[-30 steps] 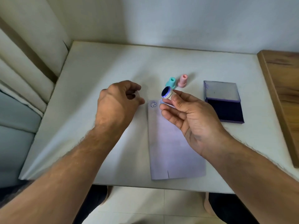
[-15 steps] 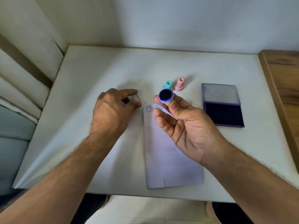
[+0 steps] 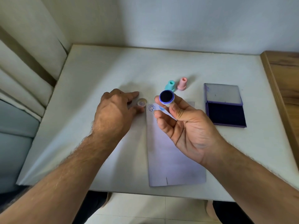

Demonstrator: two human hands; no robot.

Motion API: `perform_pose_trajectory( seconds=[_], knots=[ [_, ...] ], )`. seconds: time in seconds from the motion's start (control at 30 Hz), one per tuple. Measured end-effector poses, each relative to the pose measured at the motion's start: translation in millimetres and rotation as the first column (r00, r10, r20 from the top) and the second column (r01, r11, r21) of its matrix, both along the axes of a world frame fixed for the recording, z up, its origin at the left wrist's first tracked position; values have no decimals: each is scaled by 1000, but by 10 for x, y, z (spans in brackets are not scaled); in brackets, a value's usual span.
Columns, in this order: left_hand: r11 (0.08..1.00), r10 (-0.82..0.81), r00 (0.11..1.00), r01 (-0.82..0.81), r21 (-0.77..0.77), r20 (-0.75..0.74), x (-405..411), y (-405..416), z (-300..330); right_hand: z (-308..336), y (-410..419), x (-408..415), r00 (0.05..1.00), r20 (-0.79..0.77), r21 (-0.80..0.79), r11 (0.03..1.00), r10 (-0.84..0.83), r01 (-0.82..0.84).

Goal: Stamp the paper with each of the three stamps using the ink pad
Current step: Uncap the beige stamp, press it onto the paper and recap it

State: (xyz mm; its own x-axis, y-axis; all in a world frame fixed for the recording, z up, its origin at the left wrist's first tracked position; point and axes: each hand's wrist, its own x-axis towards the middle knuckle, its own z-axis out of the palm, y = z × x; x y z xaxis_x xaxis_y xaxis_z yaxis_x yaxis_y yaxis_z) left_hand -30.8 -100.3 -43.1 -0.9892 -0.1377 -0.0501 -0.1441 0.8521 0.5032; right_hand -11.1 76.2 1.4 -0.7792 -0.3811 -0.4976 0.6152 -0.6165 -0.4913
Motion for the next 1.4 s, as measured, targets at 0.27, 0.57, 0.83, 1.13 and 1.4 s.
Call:
perform_pose_trajectory(
  seconds=[0.27,0.57,0.83,1.13,1.4],
  knots=[
    [991,-105,969,84,-102,-226,16,107,99,42,49,60,997,-43,-20,997,69,-70],
    [960,-277,898,269,-72,-342,31,510,151,77,358,141,1000,-28,102,995,1,2],
    [911,-402,871,411,-31,-281,131,787,85,40,1112,-11,959,-254,720,638,-124,273],
    [912,-398,872,410,-18,-285,147,806,43,0,1482,25,885,-296,904,-194,359,381],
    [915,-391,872,402,-24,-293,151,772,50,63,1405,-62,883,-103,935,-259,458,243]
  ],
)
